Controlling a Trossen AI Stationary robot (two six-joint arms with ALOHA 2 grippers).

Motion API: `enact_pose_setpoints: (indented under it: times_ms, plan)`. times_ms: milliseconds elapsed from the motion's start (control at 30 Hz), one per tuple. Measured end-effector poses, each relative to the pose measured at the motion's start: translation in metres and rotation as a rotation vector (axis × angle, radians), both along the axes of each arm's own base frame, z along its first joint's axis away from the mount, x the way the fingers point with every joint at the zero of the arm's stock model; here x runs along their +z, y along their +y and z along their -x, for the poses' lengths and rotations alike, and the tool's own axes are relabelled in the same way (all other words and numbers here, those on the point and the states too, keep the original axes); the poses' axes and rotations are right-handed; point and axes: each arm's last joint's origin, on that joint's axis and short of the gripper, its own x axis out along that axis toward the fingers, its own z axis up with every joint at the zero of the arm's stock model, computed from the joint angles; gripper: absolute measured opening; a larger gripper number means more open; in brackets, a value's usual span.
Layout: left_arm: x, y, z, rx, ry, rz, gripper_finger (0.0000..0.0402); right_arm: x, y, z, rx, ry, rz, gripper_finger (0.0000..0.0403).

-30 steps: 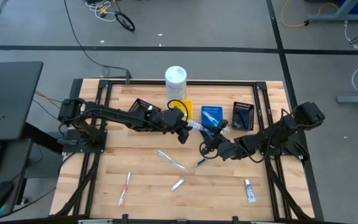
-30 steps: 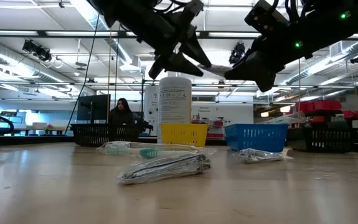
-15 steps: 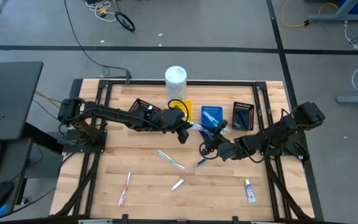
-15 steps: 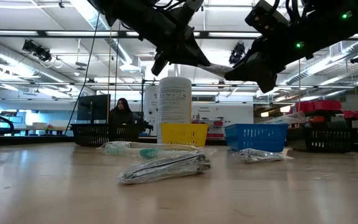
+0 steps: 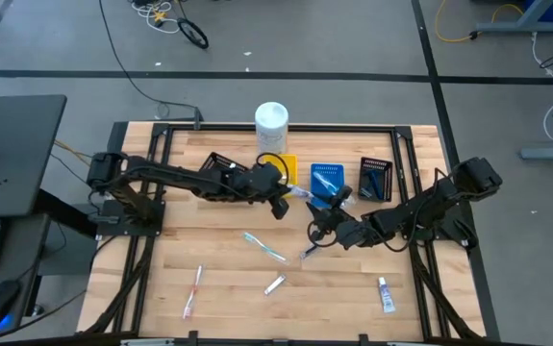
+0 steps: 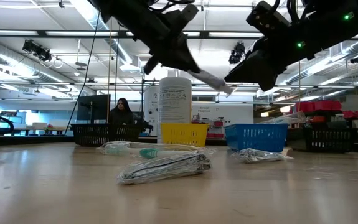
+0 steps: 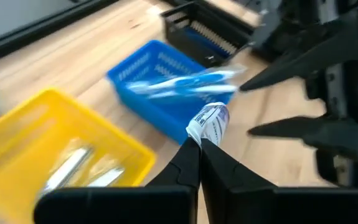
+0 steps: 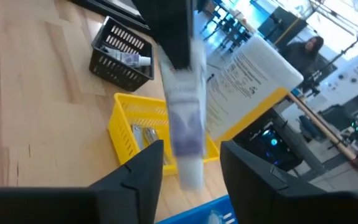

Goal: Pick & Place Travel size toiletries
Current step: Put the white toothpaste into the left black bin

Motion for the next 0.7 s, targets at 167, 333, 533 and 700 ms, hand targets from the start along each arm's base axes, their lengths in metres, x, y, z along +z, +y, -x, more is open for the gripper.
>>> enact_pose_setpoints:
  times_ms: [167,333,533,700]
  plan:
    - [0.020,0.003,0.028,0.119,0.073,-0.016,0.0007,-0.004,-0.001,0.002,-0.011,0.009,-0.036,0.0172]
    - [0.040,0.004,0.065,0.300,0.149,-0.050,0.0005,-0.008,-0.001,0.004,-0.006,0.038,-0.044,0.0172]
    - [0.031,0.010,0.108,0.491,0.415,-0.014,0.0005,-0.008,0.000,0.003,0.037,0.044,-0.072,0.0172]
    - [0.016,0.023,0.127,0.606,0.565,0.042,0.0005,-0.008,0.001,0.002,0.077,0.049,-0.096,0.0172]
